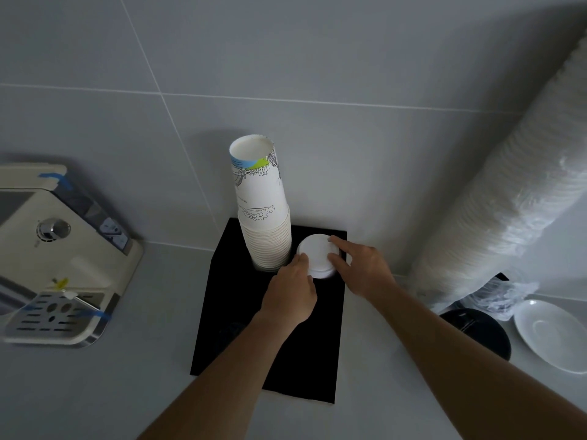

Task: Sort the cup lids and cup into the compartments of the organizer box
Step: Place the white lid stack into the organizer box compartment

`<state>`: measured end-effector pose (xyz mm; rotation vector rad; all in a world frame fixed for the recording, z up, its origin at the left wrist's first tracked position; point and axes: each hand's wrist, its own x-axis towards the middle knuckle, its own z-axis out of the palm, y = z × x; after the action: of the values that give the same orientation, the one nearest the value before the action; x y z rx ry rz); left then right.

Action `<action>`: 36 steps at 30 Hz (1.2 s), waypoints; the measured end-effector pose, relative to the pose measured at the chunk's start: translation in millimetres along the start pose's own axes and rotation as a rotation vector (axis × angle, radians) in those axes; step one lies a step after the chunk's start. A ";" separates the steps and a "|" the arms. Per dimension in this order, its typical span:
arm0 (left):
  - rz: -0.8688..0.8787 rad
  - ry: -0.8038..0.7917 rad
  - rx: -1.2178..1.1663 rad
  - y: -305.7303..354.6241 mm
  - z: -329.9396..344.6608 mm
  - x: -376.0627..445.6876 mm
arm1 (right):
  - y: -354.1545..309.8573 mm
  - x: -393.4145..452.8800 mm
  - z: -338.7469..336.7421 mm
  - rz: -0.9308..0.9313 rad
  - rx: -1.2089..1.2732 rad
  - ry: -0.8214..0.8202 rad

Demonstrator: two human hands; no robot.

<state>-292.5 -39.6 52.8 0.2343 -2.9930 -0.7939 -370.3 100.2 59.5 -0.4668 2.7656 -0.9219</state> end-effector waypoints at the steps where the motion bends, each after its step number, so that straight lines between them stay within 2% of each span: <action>1: -0.006 -0.005 -0.032 -0.9 -0.7 -0.5 | -2.0 -0.7 -1.1 0.007 -0.009 -0.010; 3: -0.037 -0.035 -0.122 -3.7 -1.2 -0.5 | -5.0 -2.1 -2.8 0.026 -0.022 -0.035; 8: -0.221 -0.110 -0.558 -0.4 -12.9 -4.6 | -14.1 -2.0 -11.3 0.121 0.027 -0.117; 12: -0.252 -0.043 -0.683 1.9 -25.7 -13.9 | -19.8 -10.8 -25.7 0.164 0.157 -0.067; 16: -0.346 -0.006 -0.950 5.0 -49.4 -35.7 | -22.9 -32.8 -43.0 0.258 0.542 0.007; 19: -0.411 -0.016 -1.249 6.2 -67.6 -56.9 | -30.4 -59.9 -58.3 0.275 0.870 -0.033; 21: -0.440 -0.023 -1.365 6.9 -77.6 -71.7 | -35.3 -80.4 -67.1 0.271 1.048 -0.059; 26: -0.455 -0.018 -1.543 12.9 -90.7 -117.3 | -34.2 -138.7 -77.7 0.336 1.317 -0.014; 31: -0.495 -0.043 -1.657 17.4 -89.7 -161.7 | -20.4 -189.4 -82.8 0.367 1.392 0.003; 36: -0.528 -0.054 -1.676 28.0 -74.7 -188.0 | 1.5 -224.2 -88.0 0.392 1.416 0.035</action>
<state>-105.2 -23.1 132.3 0.7984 -1.3008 -2.7799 -185.8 228.7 145.6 0.3220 1.4456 -2.2737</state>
